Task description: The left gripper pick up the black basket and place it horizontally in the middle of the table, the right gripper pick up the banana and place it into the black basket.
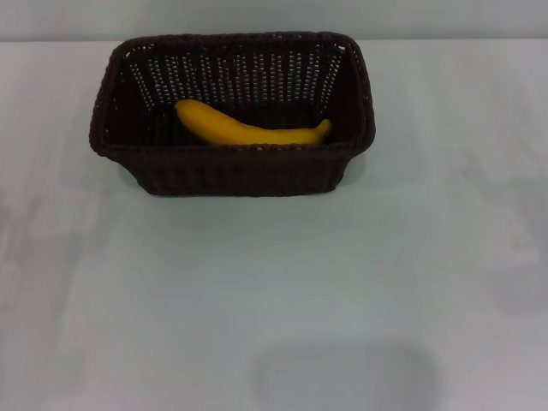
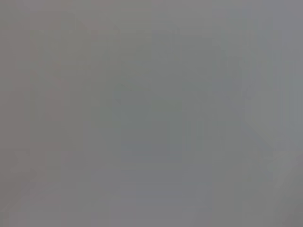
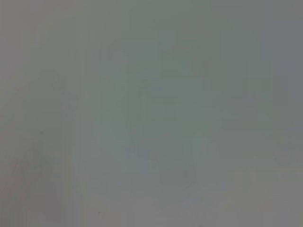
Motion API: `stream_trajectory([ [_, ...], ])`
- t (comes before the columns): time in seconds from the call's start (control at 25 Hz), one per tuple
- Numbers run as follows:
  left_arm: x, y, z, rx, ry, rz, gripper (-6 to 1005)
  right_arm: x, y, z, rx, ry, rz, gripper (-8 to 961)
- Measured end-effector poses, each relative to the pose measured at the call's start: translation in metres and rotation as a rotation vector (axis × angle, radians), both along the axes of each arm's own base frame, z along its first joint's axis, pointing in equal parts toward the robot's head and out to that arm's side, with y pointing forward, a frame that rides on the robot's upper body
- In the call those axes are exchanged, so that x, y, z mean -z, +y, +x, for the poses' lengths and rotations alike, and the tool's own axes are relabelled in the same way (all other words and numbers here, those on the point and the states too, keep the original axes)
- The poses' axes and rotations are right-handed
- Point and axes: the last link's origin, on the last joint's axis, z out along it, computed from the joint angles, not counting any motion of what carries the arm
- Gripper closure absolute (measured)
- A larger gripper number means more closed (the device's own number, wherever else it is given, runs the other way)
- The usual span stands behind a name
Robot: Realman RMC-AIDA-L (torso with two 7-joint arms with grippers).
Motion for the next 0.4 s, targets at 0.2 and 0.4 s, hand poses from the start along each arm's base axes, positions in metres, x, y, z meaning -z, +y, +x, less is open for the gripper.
stream_trajectory([
  [0.2, -0.0006, -0.0054, -0.0036, -0.039, -0.049, 0.053, 136, -0.0017, 0.0015, -0.0007, 0.001, 0.009, 0.014, 81],
  [0.4, 0.0015, -0.0063, -0.0039, -0.05, -0.069, 0.061, 136, -0.0021, 0.0039, -0.0025, -0.004, 0.011, 0.018, 81],
])
